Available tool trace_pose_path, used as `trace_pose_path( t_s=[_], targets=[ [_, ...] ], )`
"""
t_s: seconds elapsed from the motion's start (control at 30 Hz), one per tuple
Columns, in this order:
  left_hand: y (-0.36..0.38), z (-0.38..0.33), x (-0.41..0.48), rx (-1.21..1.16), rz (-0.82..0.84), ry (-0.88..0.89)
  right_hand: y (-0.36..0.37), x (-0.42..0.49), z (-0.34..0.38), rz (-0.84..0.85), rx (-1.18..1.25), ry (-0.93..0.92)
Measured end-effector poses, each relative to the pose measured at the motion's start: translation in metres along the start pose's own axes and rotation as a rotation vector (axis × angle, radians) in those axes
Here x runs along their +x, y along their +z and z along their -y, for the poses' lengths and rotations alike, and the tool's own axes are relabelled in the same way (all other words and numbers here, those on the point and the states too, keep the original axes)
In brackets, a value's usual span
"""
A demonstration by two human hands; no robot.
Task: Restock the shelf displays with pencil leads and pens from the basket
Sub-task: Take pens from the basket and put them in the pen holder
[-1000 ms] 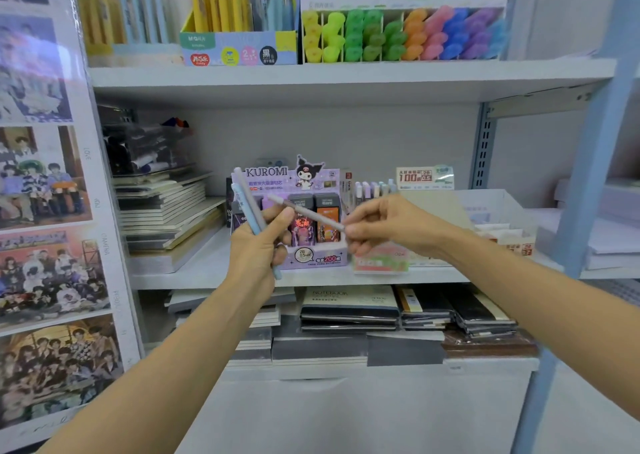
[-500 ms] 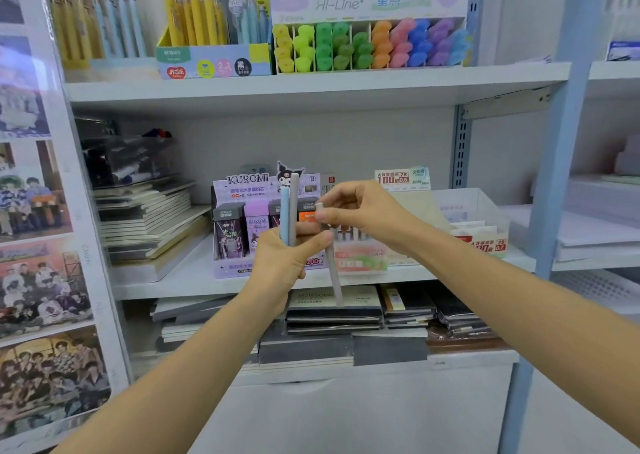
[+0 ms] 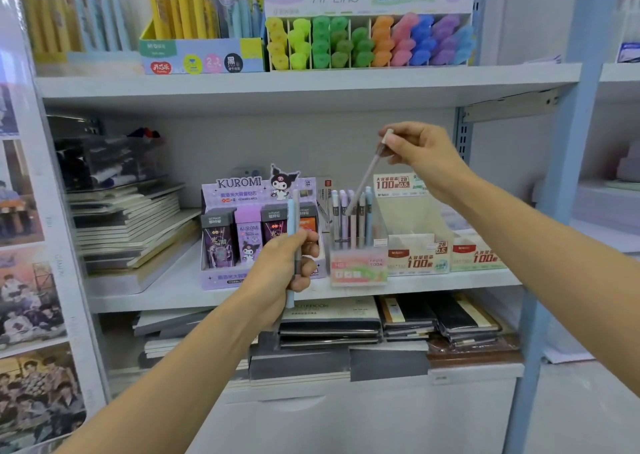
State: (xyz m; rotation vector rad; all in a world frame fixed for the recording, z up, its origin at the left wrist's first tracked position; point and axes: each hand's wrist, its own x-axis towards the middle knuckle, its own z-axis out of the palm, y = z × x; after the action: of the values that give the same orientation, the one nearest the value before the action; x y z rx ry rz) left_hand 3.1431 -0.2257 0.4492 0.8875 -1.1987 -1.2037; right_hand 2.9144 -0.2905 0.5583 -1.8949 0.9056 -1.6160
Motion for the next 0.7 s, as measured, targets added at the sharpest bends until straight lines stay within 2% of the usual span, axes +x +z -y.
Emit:
trace_pose_path(
  t_s=[0.13, 0.3, 0.47, 0.7],
  targets=[
    [0.001, 0.004, 0.004, 0.049, 0.091, 0.060, 0.010, 0.007, -0.027, 0.036, -0.122, 0.019],
    [-0.002, 0.009, 0.009, 0.087, 0.126, 0.110, 0.021, 0.005, -0.056, 0.105, -0.302, -0.014],
    [-0.005, 0.015, 0.015, 0.089, 0.147, 0.121, -0.003, 0.007, -0.062, 0.086, -0.328, 0.007],
    [0.004, 0.020, 0.018, 0.058, 0.184, 0.113, -0.001, 0.007, -0.067, 0.164, -0.398, 0.032]
  ],
)
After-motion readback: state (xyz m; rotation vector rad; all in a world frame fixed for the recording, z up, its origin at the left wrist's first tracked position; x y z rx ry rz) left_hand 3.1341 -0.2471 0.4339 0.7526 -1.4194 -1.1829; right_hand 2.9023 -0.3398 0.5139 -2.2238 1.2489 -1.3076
